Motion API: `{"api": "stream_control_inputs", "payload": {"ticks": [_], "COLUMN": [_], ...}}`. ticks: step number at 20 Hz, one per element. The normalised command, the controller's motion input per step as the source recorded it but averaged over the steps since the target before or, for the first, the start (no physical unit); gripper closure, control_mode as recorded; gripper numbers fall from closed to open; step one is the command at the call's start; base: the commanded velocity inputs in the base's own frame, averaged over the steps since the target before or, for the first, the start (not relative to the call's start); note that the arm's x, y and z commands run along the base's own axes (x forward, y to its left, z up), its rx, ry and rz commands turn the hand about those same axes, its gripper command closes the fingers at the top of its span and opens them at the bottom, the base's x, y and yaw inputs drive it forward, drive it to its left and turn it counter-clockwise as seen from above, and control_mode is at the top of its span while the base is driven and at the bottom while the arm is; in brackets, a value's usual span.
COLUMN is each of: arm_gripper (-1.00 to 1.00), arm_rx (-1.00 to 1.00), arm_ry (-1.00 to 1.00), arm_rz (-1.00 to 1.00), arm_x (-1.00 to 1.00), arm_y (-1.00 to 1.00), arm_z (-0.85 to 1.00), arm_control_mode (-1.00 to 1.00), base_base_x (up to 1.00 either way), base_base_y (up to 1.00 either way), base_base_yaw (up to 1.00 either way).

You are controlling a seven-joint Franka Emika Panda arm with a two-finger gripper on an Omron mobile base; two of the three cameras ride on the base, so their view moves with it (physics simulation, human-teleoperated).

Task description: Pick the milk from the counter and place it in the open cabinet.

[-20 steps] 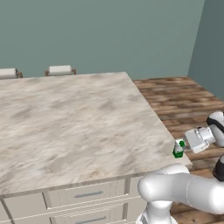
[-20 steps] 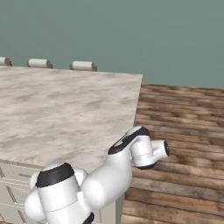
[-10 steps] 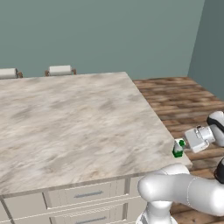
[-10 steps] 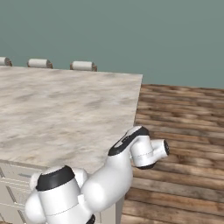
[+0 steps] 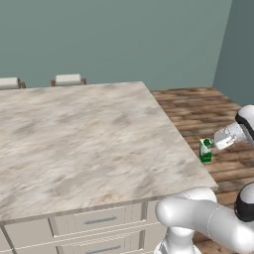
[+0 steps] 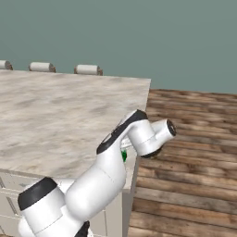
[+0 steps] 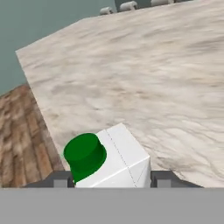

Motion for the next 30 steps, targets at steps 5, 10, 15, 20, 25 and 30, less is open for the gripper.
{"api": "stream_control_inputs", "payload": {"ticks": [5,10,15,20,25,30], "arm_gripper": [1.0,1.0,1.0,1.0,1.0,1.0], "arm_rx": [-0.2,-0.14,-0.06,0.0,0.0,0.0], "arm_ry": [0.4,0.36,0.18,0.02,-0.08,-0.19], "arm_rz": [-0.49,-0.53,-0.51,-0.44,-0.26,-0.12], "arm_x": [0.18,0.09,0.08,-0.01,-0.16,-0.24], "arm_y": [0.12,0.06,0.2,0.17,0.3,0.41], "arm_z": [0.2,0.02,0.22,0.41,0.43,0.56], "arm_control_mode": [-1.0,-1.0,-1.0,-1.0,-1.0,-1.0], "base_base_x": [0.0,0.0,0.0,0.0,0.0,0.0], "base_base_y": [0.0,0.0,0.0,0.0,0.0,0.0], "base_base_yaw": [0.0,0.0,0.0,0.0,0.0,0.0]}}
